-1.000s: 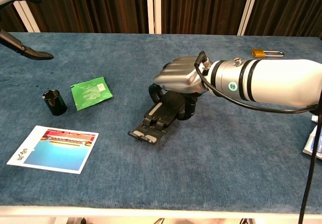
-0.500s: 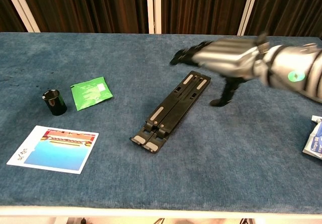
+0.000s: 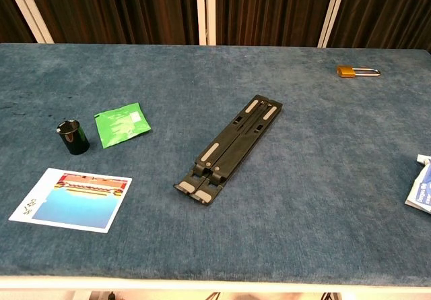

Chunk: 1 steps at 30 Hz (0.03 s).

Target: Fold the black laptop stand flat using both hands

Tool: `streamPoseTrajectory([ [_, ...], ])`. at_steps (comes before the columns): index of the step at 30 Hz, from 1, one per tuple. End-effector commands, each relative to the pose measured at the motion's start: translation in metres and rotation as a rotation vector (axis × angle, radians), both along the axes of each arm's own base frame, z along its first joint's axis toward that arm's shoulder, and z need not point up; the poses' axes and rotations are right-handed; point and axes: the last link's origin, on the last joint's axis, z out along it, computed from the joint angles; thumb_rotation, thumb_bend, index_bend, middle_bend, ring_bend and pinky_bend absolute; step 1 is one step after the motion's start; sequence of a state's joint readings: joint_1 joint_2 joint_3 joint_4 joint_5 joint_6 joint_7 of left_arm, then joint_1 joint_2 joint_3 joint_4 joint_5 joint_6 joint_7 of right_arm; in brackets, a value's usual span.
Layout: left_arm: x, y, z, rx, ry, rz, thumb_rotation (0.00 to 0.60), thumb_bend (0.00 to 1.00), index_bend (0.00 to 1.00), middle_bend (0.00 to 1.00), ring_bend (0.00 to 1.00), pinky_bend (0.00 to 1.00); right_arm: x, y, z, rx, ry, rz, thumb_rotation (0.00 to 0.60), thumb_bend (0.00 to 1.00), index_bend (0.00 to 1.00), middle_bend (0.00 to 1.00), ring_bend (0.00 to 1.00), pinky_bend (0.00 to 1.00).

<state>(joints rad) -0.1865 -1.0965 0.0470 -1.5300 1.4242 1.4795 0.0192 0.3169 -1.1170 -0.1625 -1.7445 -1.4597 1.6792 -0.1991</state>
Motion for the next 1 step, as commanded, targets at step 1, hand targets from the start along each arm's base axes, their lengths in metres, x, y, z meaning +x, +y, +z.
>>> streamPoseTrajectory([
  [1, -0.0017, -0.0318, 0.0014, 0.022, -0.027, 0.03, 0.6, 0.06, 0.09, 0.05, 0.0, 0.1, -0.0235, 0.026, 0.0163, -0.023, -0.018, -0.031, 0.6, 0.2, 0.0, 0.07, 0.0, 0.0],
])
